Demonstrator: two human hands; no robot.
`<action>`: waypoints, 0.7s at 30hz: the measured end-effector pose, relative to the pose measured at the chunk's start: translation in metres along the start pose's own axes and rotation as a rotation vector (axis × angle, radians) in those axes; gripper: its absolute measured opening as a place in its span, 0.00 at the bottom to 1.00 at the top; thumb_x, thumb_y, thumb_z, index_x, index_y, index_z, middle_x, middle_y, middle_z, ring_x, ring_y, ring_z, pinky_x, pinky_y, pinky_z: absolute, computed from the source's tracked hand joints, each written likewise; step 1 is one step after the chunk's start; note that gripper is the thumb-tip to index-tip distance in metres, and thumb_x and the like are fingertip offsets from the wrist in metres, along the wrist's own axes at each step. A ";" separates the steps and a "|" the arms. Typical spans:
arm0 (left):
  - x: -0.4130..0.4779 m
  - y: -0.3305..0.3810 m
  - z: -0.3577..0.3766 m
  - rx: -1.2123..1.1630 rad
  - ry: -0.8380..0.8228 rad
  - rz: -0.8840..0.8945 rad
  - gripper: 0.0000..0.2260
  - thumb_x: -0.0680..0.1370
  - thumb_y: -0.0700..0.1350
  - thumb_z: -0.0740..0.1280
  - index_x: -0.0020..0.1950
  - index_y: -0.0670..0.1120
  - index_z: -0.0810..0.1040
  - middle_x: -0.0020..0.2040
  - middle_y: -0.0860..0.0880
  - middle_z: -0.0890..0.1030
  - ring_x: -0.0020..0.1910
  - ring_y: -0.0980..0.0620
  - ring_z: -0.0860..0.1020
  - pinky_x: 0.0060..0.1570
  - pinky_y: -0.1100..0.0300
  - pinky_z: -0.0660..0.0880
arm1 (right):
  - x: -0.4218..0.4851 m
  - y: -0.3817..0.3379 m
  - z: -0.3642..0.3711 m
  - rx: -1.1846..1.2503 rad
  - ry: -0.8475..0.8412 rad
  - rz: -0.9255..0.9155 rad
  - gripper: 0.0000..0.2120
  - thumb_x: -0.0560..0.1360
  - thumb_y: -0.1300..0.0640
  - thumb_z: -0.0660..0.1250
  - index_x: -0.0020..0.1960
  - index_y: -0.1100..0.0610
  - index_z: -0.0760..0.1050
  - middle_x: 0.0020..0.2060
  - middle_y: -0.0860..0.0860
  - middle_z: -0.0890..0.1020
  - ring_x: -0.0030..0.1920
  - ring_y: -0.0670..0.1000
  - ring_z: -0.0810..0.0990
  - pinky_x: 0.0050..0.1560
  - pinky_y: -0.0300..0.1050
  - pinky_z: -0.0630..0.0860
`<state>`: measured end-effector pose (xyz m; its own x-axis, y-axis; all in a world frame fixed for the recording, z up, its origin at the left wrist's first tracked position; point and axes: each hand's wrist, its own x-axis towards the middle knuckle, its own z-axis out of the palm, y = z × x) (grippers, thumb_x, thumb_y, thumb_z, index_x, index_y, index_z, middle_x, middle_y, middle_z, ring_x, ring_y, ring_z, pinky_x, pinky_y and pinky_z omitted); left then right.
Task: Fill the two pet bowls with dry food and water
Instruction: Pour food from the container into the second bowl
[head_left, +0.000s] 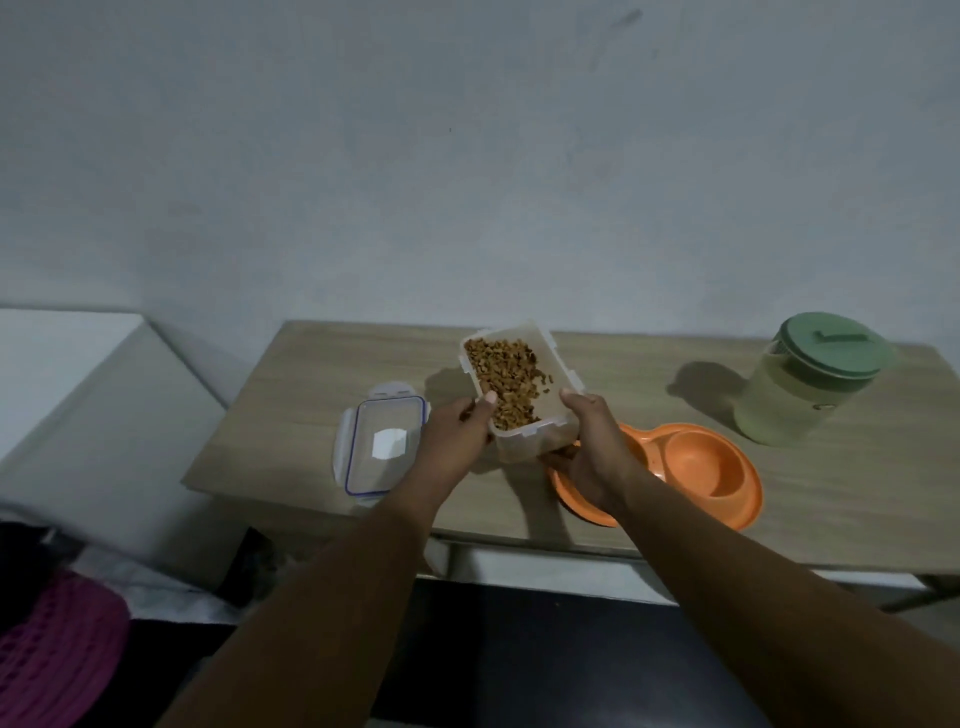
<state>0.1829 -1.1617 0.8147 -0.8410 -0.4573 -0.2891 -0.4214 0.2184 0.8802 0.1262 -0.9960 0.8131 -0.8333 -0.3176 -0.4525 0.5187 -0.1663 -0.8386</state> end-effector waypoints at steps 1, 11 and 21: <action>0.001 -0.004 -0.007 0.011 0.025 -0.001 0.18 0.73 0.66 0.63 0.45 0.54 0.82 0.47 0.52 0.85 0.49 0.47 0.83 0.57 0.45 0.79 | -0.001 0.002 0.007 -0.056 -0.021 0.010 0.16 0.82 0.49 0.62 0.66 0.55 0.67 0.59 0.58 0.80 0.55 0.59 0.82 0.53 0.58 0.78; 0.011 -0.033 -0.025 0.216 0.098 -0.011 0.13 0.82 0.45 0.61 0.37 0.47 0.74 0.39 0.44 0.78 0.40 0.44 0.76 0.42 0.57 0.69 | 0.011 0.022 0.019 -0.670 -0.032 -0.019 0.10 0.82 0.51 0.62 0.62 0.50 0.71 0.57 0.54 0.80 0.56 0.57 0.80 0.60 0.62 0.79; 0.023 -0.046 -0.016 0.277 0.053 -0.016 0.14 0.84 0.45 0.60 0.66 0.42 0.78 0.59 0.43 0.81 0.58 0.43 0.78 0.55 0.57 0.72 | 0.023 0.038 0.015 -0.761 0.035 -0.013 0.14 0.82 0.51 0.63 0.63 0.55 0.80 0.57 0.56 0.83 0.57 0.58 0.80 0.62 0.60 0.77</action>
<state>0.1886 -1.1957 0.7735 -0.8175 -0.5054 -0.2762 -0.5176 0.4344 0.7372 0.1301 -1.0237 0.7754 -0.8505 -0.2886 -0.4397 0.2444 0.5234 -0.8163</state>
